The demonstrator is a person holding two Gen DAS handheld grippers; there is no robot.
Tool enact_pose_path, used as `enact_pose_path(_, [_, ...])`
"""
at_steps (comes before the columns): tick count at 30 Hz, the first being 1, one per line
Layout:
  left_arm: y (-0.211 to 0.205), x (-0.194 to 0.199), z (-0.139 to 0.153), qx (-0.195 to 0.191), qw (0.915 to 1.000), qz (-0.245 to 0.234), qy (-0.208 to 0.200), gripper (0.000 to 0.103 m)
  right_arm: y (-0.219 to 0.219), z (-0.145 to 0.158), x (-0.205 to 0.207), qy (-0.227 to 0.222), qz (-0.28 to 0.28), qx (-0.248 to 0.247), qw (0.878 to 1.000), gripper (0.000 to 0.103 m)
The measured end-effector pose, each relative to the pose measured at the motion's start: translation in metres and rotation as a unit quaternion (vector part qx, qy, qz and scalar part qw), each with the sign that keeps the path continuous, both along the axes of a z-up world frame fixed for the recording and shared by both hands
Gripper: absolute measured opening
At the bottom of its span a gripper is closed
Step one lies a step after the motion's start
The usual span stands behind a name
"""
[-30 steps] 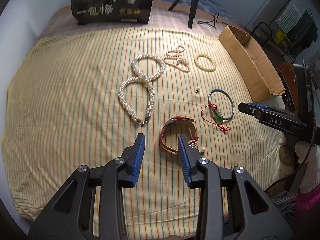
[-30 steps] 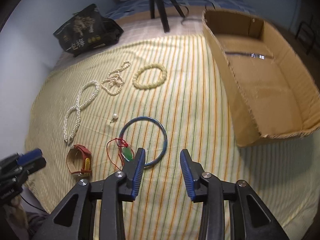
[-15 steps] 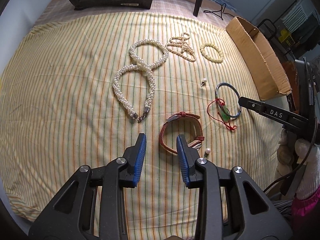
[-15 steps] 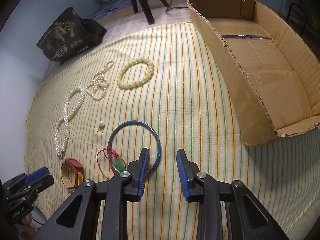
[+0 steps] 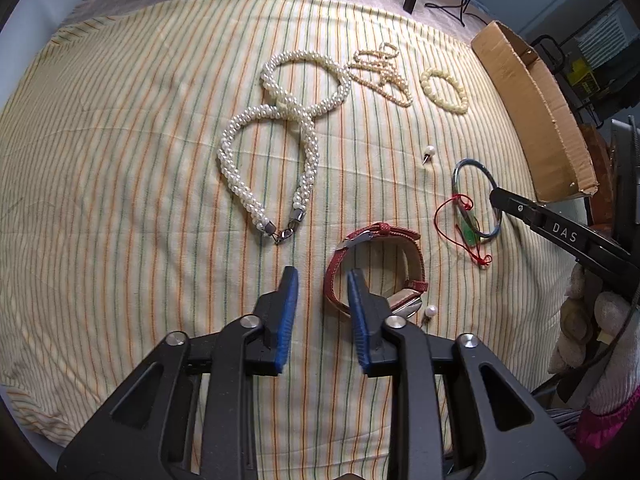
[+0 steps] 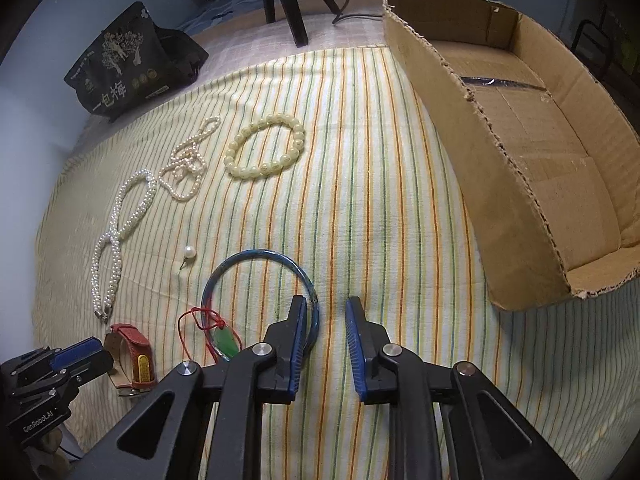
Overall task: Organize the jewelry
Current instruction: 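Grasp the red-strapped watch with the left tool while the right tool grasps the blue bangle, then lift the watch with the left tool while the right tool carries the bangle toward the box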
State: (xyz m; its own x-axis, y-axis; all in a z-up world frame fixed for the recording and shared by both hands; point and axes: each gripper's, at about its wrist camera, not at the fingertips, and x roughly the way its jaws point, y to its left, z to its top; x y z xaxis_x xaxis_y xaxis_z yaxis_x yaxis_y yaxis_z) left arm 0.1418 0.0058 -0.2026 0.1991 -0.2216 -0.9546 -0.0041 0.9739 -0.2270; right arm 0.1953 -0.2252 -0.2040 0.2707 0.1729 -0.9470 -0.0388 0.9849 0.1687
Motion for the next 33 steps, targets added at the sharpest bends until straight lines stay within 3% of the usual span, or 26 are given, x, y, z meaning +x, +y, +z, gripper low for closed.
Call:
enact_pose_path(9, [-0.013, 0.008, -0.016, 0.017, 0.9997, -0.012, 0.01, 0.004, 0.004, -0.001, 0.003, -0.006, 0.01, 0.006, 1.0, 0.002])
enact_pose_path(19, [-0.026, 0.011, 0.001, 0.024, 0.9992, -0.02, -0.024, 0.003, 0.002, 0.015, -0.002, -0.022, 0.016, 0.048, 0.998, 0.001])
enact_pose_path(33, [-0.001, -0.001, 0.05, 0.004, 0.9961, 0.01, -0.087, 0.003, 0.024, 0.081, -0.023, -0.115, 0.063, 0.053, 0.99, 0.001])
